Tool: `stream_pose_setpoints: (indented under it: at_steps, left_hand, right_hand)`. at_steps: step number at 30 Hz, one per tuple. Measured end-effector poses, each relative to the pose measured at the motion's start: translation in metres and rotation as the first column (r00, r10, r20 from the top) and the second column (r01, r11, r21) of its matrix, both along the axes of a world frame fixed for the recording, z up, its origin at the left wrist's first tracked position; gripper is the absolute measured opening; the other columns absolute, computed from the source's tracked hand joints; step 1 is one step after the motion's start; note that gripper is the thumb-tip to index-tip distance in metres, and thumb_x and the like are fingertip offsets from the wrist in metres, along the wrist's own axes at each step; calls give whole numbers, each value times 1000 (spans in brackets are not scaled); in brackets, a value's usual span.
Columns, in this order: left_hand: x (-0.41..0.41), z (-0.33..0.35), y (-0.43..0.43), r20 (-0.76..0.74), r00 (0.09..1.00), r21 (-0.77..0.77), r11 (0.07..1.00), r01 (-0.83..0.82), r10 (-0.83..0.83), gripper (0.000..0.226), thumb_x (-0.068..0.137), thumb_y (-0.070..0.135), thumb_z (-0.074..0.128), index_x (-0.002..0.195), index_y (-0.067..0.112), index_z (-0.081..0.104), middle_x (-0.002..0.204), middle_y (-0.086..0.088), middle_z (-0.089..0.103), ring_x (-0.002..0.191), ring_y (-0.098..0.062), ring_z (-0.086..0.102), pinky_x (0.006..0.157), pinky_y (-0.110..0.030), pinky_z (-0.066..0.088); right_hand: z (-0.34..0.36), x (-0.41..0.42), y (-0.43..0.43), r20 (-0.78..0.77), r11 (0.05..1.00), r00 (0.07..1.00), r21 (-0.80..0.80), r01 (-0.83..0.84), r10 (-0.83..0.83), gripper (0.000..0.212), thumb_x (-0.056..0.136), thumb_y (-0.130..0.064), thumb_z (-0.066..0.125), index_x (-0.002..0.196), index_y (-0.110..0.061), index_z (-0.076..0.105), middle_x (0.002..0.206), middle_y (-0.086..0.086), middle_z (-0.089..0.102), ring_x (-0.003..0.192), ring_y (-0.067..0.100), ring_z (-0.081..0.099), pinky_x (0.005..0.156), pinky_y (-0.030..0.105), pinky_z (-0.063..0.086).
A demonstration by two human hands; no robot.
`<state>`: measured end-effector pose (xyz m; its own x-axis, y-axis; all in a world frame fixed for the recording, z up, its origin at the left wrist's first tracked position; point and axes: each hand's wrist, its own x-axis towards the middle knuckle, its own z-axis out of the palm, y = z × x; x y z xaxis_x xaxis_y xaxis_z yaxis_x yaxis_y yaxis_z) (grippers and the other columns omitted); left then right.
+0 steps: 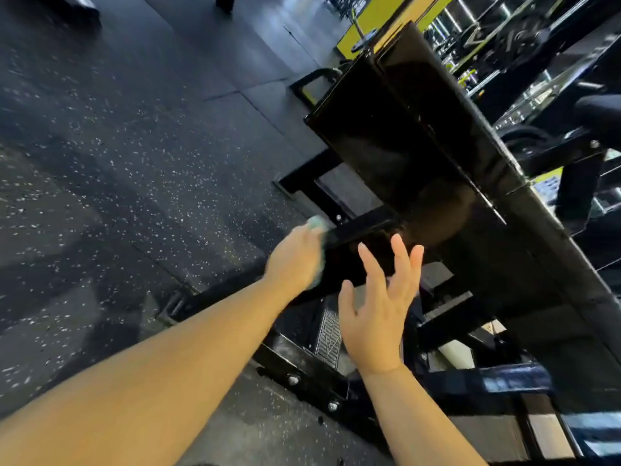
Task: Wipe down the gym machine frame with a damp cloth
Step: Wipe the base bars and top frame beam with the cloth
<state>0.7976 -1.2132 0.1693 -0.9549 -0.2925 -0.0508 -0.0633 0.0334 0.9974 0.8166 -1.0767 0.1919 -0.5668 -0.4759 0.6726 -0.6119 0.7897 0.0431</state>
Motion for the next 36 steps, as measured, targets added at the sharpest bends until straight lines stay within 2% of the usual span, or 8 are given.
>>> stream_pose_setpoints:
  at_steps: [4,11,15,17,19,22,27,36]
  left_hand:
    - [1,37,20,-355,934,71,997,-21,45,35,102,28,28,118,13,55,109,0,60,100,-11,54,87,-27,39]
    - [2,-130,-15,429,903,68,996,-52,18,42,104,21,20,129,-2,45,133,-21,48,123,-32,43,100,-34,31]
    - [-4,-87,-11,252,968,93,996,-10,-14,37,103,12,24,132,-3,41,138,-22,41,132,-36,33,108,-42,27]
    - [-4,-40,-1,-84,996,54,998,34,-30,35,103,20,27,128,7,48,135,-14,47,135,-30,34,107,-35,28]
    - [-2,-32,7,-258,966,66,996,54,-35,41,102,29,30,135,11,45,139,-6,47,136,-19,34,109,-28,25]
    - [-3,-93,-2,-26,998,82,995,-56,58,44,98,37,26,127,15,51,124,-6,57,119,-22,49,100,-34,36]
    - [-8,-184,-39,491,870,201,977,-70,-39,44,102,30,28,129,1,47,132,-21,49,123,-36,45,101,-38,37]
    - [-18,-76,-21,71,982,77,982,170,-176,34,103,27,26,104,8,54,104,-9,57,102,-24,52,88,-34,35]
  right_hand:
    - [-17,-4,4,21,998,999,57,31,-33,61,83,-9,58,141,-12,37,156,13,11,148,26,-9,121,32,-2]
    - [-35,2,6,-12,998,999,53,39,-38,46,88,-17,51,133,-13,45,149,15,22,144,32,11,120,30,7]
    - [-59,29,-10,239,974,971,-220,49,5,38,89,-19,50,127,-19,46,139,4,35,129,11,35,107,16,29]
    - [-60,32,-25,393,820,919,-517,247,-30,27,94,-14,51,119,-24,47,126,-1,46,113,-1,47,98,17,40]
    - [-51,25,-37,603,431,796,-707,561,-47,16,98,-14,48,110,-25,52,116,-2,55,102,3,57,93,26,47]
    - [-39,3,-45,656,-149,699,-690,708,285,22,101,-24,44,115,-14,58,118,4,60,114,18,56,107,30,39]
    - [-31,-6,-59,724,-125,592,-591,797,353,46,100,-48,37,133,-18,51,137,2,53,133,21,42,115,37,27]
    - [-22,1,-61,775,-142,541,-526,838,327,24,98,-20,43,106,-12,64,109,5,68,108,19,62,92,32,49]
